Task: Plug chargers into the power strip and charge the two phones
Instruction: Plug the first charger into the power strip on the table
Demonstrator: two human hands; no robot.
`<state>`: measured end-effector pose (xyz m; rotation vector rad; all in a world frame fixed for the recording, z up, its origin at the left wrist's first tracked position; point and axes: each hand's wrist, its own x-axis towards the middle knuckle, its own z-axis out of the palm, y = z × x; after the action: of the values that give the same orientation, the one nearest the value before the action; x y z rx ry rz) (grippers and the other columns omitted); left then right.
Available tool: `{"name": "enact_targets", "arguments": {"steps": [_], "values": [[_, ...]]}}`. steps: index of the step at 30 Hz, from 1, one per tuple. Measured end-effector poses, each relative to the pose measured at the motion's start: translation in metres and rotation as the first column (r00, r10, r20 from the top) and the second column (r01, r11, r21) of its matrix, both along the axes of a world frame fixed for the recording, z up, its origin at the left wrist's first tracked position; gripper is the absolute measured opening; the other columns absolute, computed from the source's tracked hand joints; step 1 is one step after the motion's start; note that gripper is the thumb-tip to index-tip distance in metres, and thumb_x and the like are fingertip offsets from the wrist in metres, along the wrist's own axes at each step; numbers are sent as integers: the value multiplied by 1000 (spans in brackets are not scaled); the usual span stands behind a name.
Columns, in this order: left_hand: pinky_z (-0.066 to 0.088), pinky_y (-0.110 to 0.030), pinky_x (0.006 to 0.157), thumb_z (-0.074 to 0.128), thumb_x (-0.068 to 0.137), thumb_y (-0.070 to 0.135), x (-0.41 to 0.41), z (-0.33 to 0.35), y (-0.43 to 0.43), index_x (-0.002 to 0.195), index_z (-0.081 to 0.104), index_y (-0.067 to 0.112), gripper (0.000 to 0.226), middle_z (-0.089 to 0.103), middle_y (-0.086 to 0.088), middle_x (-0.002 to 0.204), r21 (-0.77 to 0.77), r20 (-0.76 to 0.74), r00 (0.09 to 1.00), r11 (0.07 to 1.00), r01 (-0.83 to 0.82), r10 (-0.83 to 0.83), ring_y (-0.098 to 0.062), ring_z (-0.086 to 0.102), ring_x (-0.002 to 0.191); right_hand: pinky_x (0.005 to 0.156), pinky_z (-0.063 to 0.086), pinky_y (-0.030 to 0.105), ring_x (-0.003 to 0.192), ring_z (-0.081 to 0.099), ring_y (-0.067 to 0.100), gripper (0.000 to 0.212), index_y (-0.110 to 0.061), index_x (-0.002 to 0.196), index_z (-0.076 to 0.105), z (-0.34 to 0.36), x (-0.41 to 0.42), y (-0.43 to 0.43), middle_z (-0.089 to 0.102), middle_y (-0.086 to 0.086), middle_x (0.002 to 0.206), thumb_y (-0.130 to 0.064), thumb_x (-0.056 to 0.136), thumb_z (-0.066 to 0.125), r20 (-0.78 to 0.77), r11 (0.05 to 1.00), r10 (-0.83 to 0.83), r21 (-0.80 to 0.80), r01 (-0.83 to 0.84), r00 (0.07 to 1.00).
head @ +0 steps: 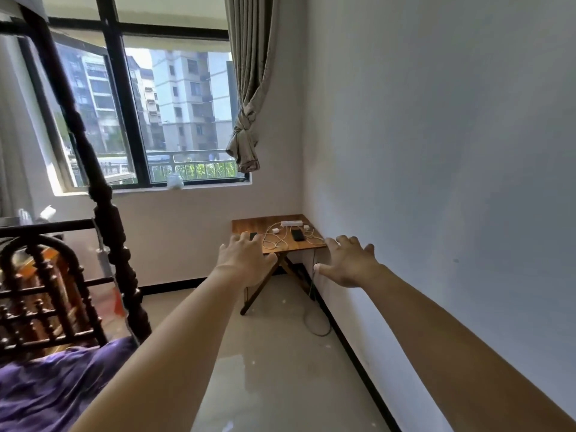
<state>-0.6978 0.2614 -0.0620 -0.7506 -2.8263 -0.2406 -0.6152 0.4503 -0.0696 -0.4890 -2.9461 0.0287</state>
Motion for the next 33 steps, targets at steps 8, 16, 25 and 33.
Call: {"name": "enact_targets", "arguments": {"steps": [8, 16, 25, 33], "values": [[35, -47, 105, 41, 91, 48, -172, 6, 100, 139, 40, 16, 58, 44, -12, 142, 40, 47, 999, 999, -14, 13, -31, 36, 131, 108, 20, 52, 138, 21, 28, 74, -17, 147, 15, 1, -170, 92, 24, 9, 152, -52, 89, 45, 29, 1000, 0, 7, -1, 1000], [34, -47, 104, 36, 91, 48, -336, -1, 173, 139, 41, 16, 58, 43, -11, 143, 51, 63, 998, 999, -8, 5, -31, 36, 131, 107, 21, 52, 137, 22, 28, 71, -15, 146, 18, -8, -331, 162, 26, 9, 151, -49, 89, 45, 46, 1000, 10, -7, -10, 999], [32, -49, 107, 40, 93, 43, -543, -25, 249, 144, 35, 18, 57, 40, -11, 146, 10, 85, 995, 999, 49, -50, -31, 32, 135, 105, 24, 52, 133, 27, 29, 66, -16, 143, 24, -19, -531, 241, 32, 10, 147, -48, 89, 45, 40, 997, -61, -48, 63, 997], [34, -47, 107, 41, 95, 43, -700, -46, 321, 144, 36, 19, 55, 41, -9, 146, 34, 131, 987, 995, 89, -93, -30, 33, 135, 106, 23, 52, 134, 26, 29, 66, -16, 144, 22, -32, -677, 307, 31, 11, 148, -48, 90, 45, 88, 989, -127, -61, 133, 988]]}}
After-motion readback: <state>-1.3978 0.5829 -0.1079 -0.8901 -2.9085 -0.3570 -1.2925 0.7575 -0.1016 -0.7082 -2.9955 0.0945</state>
